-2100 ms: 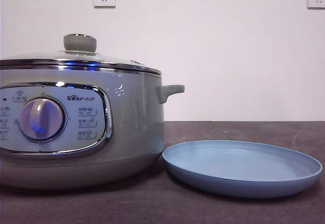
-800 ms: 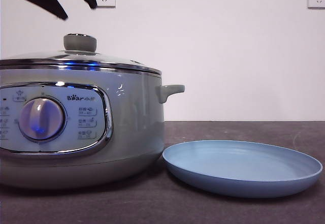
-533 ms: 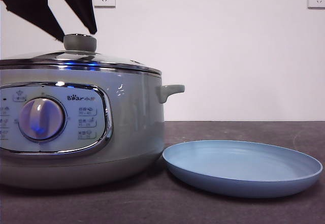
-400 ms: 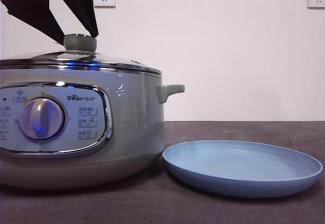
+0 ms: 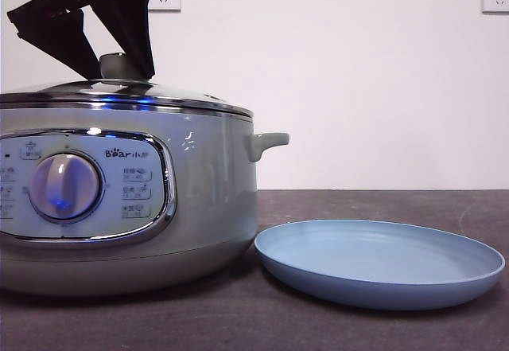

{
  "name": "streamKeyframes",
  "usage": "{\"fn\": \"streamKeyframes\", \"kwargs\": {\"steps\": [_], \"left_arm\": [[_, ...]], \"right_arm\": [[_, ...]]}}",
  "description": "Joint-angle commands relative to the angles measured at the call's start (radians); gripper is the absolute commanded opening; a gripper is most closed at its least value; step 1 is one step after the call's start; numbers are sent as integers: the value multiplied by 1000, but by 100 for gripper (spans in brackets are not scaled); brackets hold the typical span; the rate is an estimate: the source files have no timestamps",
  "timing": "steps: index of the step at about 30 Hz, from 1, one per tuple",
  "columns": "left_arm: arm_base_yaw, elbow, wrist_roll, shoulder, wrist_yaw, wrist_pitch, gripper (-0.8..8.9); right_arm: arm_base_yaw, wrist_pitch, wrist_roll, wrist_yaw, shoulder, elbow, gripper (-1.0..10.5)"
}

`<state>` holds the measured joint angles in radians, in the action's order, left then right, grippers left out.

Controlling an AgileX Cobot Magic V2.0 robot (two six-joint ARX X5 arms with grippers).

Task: Take the potato out from the steamer,put the potato on the plate,close the lid

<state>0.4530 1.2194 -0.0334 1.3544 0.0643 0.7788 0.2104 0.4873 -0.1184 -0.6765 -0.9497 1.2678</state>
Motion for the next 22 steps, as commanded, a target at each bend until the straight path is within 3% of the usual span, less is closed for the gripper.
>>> {"fn": "streamKeyframes", "kwargs": {"steps": [1, 4, 13, 22], "left_arm": [[6, -2, 23, 8, -6, 5, 181], [10, -2, 39, 8, -7, 6, -20], [10, 15, 39, -11, -10, 0, -8], [10, 164, 49, -90, -8, 8, -8]], "right_arm": [[3, -3, 6, 3, 1, 5, 469], [3, -3, 3, 3, 1, 5, 469], [3, -3, 3, 3, 1, 5, 469], [29, -4, 4, 2, 0, 5, 469]]}}
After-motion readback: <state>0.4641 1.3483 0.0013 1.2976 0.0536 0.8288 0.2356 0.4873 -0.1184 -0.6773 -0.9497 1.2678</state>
